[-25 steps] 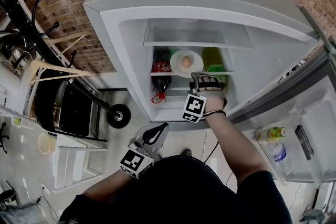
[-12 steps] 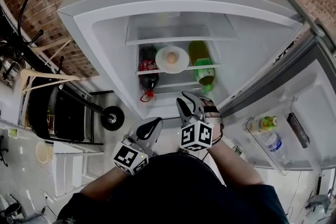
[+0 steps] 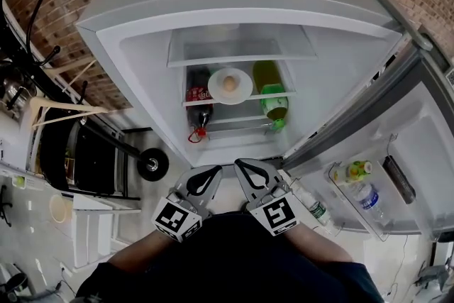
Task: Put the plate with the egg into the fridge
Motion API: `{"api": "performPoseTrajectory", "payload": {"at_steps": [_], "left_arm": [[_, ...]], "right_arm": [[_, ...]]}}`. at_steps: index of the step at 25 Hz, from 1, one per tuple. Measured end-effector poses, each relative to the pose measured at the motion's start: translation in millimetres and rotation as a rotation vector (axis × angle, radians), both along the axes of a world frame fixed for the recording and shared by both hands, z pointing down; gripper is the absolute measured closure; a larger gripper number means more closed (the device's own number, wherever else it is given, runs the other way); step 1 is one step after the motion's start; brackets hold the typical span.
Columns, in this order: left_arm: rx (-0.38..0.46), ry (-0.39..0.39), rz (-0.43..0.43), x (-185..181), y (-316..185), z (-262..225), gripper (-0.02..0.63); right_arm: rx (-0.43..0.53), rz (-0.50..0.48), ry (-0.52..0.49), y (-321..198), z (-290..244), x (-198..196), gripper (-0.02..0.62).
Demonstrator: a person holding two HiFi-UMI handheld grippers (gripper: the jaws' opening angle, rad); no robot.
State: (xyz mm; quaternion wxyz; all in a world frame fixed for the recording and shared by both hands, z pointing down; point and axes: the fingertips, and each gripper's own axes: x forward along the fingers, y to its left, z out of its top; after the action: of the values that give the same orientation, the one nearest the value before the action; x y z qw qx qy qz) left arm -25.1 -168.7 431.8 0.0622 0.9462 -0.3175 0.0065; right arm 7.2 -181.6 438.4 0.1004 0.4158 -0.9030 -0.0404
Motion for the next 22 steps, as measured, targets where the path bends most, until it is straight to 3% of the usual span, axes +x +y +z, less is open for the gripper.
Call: {"api": "performPoseTrajectory", "payload": {"at_steps": [6, 22], "left_arm": [[0.007, -0.017, 0.021, 6, 8, 3, 0.601], [0.000, -0.008, 0.015, 8, 5, 0, 0.601]], "right_arm": [[-0.071, -0.037, -0.156, 12, 10, -2, 0.586], [-0.085, -0.072, -0.116, 12, 16, -8, 0.586]]}}
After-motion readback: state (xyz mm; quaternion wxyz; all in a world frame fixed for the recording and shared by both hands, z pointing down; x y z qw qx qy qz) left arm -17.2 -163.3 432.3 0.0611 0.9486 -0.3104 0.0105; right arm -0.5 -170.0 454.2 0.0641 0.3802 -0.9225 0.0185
